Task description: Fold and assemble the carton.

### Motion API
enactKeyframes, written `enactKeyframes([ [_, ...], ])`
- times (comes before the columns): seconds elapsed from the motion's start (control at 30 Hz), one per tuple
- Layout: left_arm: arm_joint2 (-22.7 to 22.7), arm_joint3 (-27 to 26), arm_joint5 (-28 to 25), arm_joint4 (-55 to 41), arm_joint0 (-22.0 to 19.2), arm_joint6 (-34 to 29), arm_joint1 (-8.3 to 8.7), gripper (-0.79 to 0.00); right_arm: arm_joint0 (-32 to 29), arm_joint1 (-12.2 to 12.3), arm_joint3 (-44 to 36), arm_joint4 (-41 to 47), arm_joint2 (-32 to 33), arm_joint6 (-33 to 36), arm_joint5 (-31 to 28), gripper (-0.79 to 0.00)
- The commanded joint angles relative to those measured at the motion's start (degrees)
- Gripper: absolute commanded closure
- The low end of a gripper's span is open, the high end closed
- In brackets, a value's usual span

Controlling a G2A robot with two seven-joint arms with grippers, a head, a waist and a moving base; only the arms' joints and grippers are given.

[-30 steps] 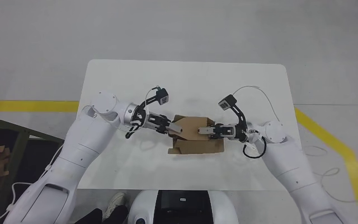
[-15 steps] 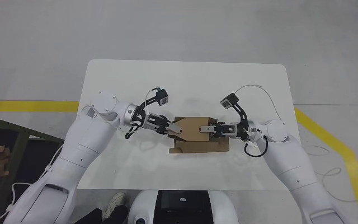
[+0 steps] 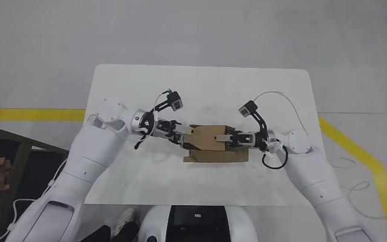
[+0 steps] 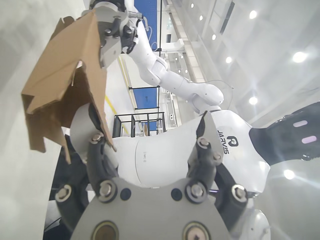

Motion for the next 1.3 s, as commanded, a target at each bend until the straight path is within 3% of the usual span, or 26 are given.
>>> enactKeyframes([
  [0.0, -0.17, -0.83, 0.24, -1.44, -0.16, -0.07, -0.11, -0.785, -0.16, -0.01, -0.26, -0.35, -0.04, -0.4, 0.16, 0.0],
  [1.0, 4.18, -1.27, 1.13, 2.3, -3.38, 0.82, -1.87, -0.785, -4.69, 0.68, -8.26, -2.7, 1.89, -2.93, 2.38, 0.0],
  [1.27, 0.26, -0.77, -1.49, -0.71, -3.18, 2.09, -1.45, -0.785, -5.24, 0.98, -8.12, -1.67, 3.38, -2.8, 2.68, 0.0],
])
